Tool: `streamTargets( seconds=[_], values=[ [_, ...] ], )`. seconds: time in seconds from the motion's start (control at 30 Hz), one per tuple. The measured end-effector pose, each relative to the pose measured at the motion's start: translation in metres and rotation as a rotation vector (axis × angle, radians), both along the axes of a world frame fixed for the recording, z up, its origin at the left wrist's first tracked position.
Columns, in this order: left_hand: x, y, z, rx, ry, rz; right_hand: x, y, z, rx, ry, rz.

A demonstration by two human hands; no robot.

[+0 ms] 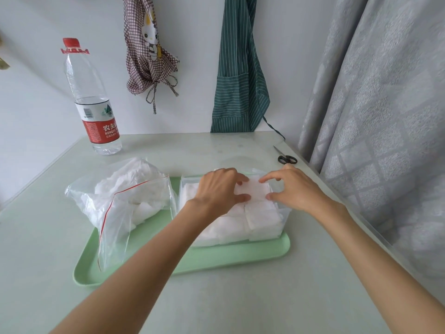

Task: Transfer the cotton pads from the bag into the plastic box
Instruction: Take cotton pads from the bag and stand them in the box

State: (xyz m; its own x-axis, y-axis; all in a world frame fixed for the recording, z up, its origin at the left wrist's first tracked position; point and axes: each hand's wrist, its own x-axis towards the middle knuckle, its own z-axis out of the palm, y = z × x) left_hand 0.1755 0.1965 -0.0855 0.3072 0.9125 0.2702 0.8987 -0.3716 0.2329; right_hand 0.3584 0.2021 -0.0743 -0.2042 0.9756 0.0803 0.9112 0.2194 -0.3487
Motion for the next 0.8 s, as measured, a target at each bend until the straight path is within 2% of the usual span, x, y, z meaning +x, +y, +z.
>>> streamTargets(
  seconds=[0.13, 0.33, 0.43, 0.5, 0.57, 0.63, 0.7, 0.77, 0.8],
  values=[
    [-0.006, 0.007, 0.004, -0.056, 0.104, -0.059, -0.010, 0.004, -0.003, -0.037, -0.151, -0.018],
    [0.002, 0.006, 0.004, -0.108, 0.233, -0.062, -0.015, 0.003, 0.001, -0.138, -0.201, -0.044],
    [-0.006, -0.007, 0.014, -0.045, 0.193, -0.059, -0.017, -0.002, 0.007, -0.098, -0.188, -0.069],
    [-0.023, -0.026, 0.025, 0.104, 0.055, -0.036, -0.013, -0.011, 0.009, -0.015, -0.126, -0.105],
    [-0.054, -0.047, 0.035, 0.295, -0.159, 0.091, -0.015, -0.023, 0.010, 0.157, -0.020, -0.123],
    [-0.103, -0.059, 0.041, 0.406, -0.383, 0.344, -0.032, -0.036, 0.017, 0.314, 0.122, -0.058],
    [-0.158, -0.059, 0.040, 0.327, -0.478, 0.610, -0.064, -0.047, 0.029, 0.341, 0.203, 0.077],
    [-0.201, -0.048, 0.031, 0.101, -0.356, 0.762, -0.104, -0.050, 0.040, 0.301, 0.227, 0.190],
    [-0.213, -0.040, 0.025, -0.021, -0.286, 0.772, -0.123, -0.049, 0.044, 0.294, 0.223, 0.227]
  ],
)
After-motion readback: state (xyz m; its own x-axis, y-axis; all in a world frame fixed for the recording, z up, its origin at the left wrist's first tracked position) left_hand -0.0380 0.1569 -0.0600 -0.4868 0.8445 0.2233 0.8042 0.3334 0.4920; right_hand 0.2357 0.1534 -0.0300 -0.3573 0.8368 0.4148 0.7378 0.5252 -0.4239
